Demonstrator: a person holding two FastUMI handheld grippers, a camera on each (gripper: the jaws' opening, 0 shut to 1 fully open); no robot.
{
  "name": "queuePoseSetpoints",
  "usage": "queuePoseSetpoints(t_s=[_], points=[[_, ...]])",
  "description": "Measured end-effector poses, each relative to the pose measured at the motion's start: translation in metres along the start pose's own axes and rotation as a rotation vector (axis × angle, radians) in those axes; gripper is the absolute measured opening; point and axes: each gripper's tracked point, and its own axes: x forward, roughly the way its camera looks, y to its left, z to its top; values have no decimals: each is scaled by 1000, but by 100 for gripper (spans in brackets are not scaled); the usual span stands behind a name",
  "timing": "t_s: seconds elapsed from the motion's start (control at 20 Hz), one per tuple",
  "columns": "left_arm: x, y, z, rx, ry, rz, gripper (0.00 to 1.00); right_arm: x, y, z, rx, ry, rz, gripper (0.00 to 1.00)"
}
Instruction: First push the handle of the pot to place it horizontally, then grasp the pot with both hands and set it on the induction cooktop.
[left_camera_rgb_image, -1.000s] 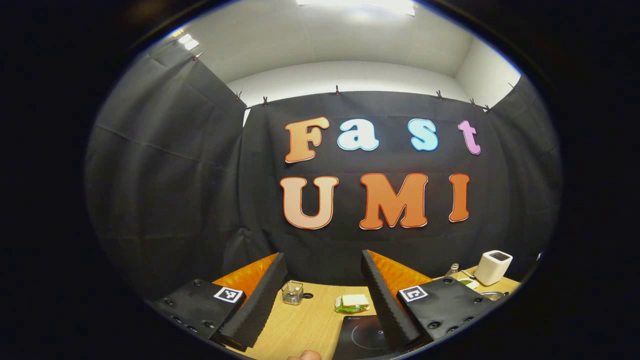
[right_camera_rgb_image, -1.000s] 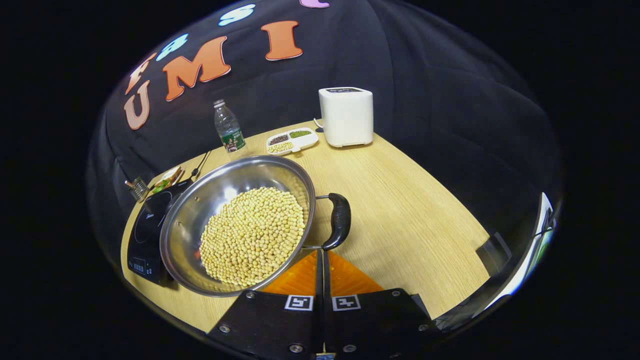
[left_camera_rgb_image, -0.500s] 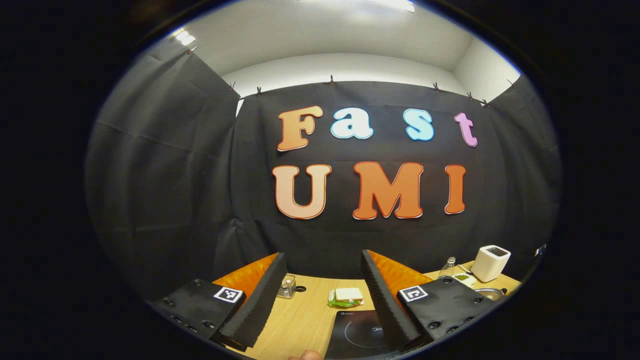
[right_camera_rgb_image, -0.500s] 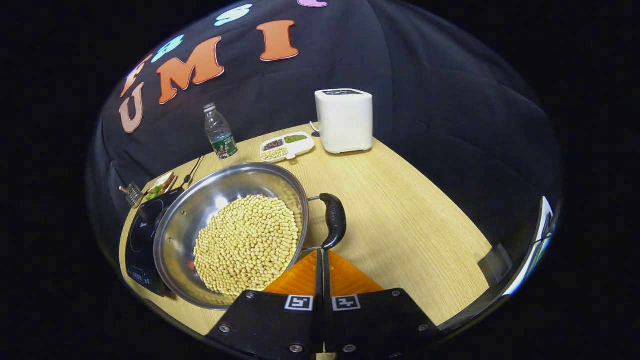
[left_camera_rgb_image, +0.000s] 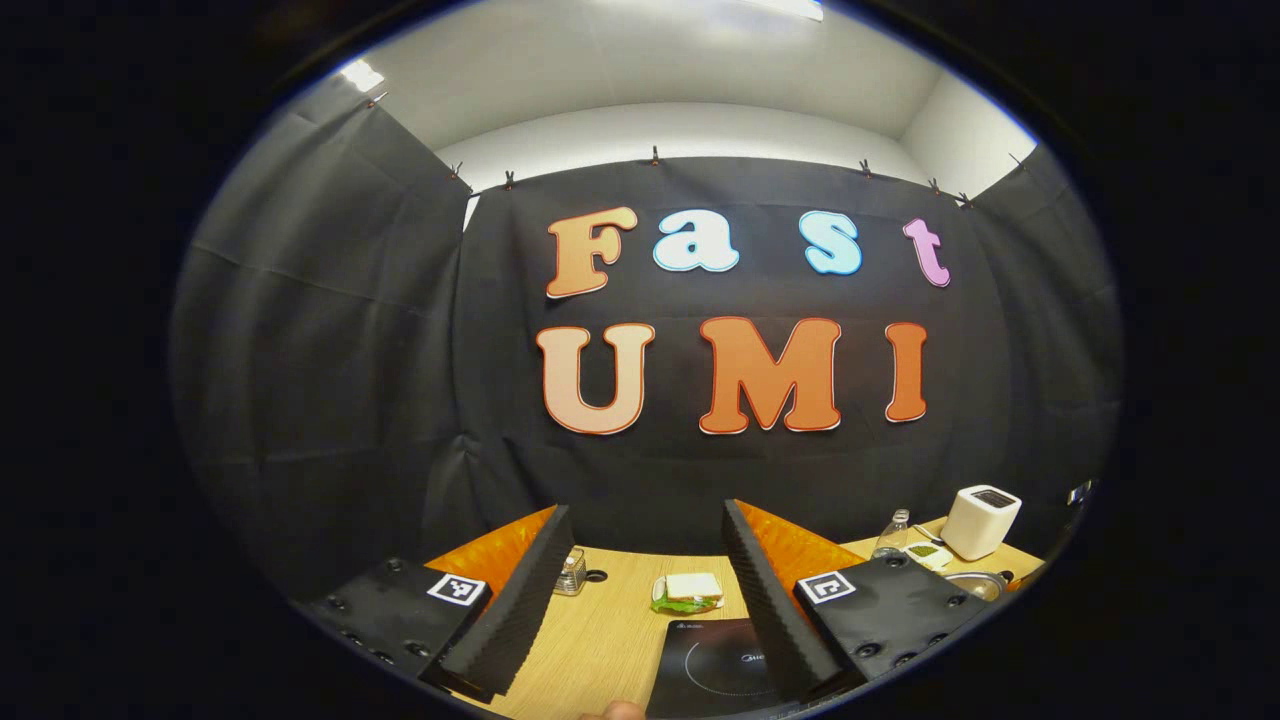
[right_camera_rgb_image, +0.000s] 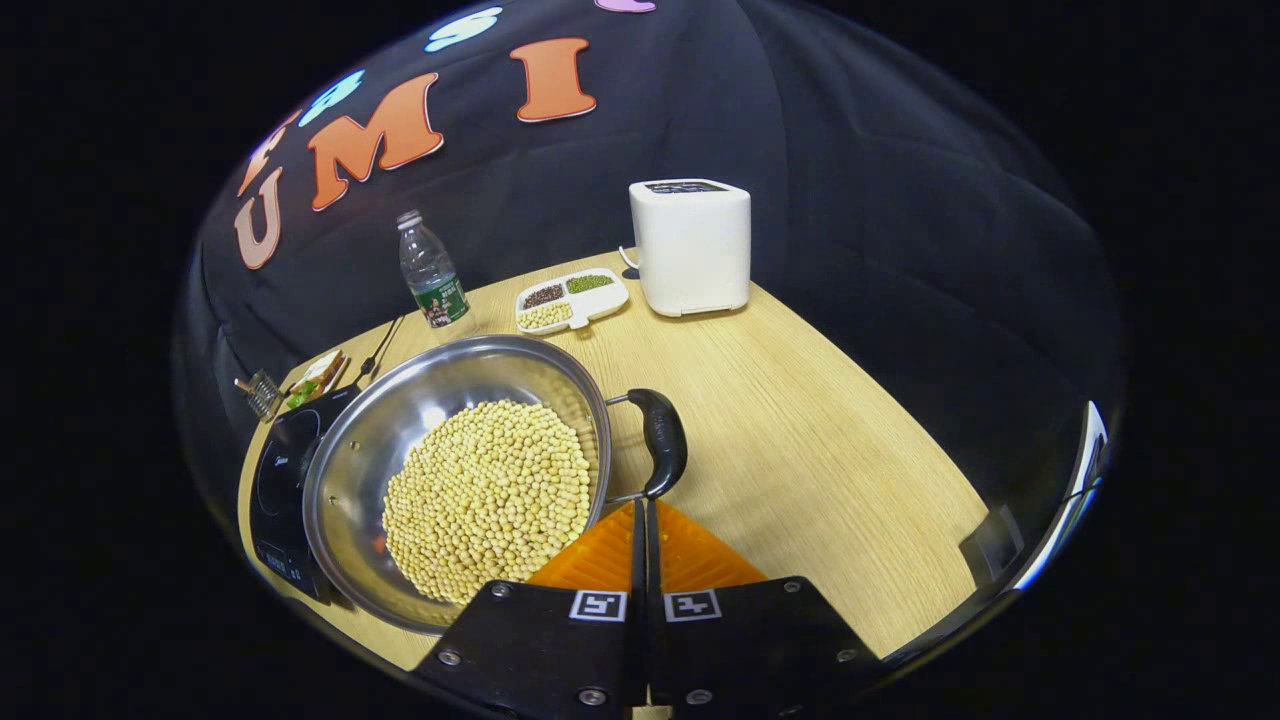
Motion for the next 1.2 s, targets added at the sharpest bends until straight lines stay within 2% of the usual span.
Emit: queuePoseSetpoints(t_s=[0.85, 1.2], points=[[9, -5, -11, -13, 20, -12, 99, 21, 3, 16, -7, 5, -6, 0], [17, -20, -36, -16, 67, -29, 99, 27, -2, 17, 1, 14, -11, 0]])
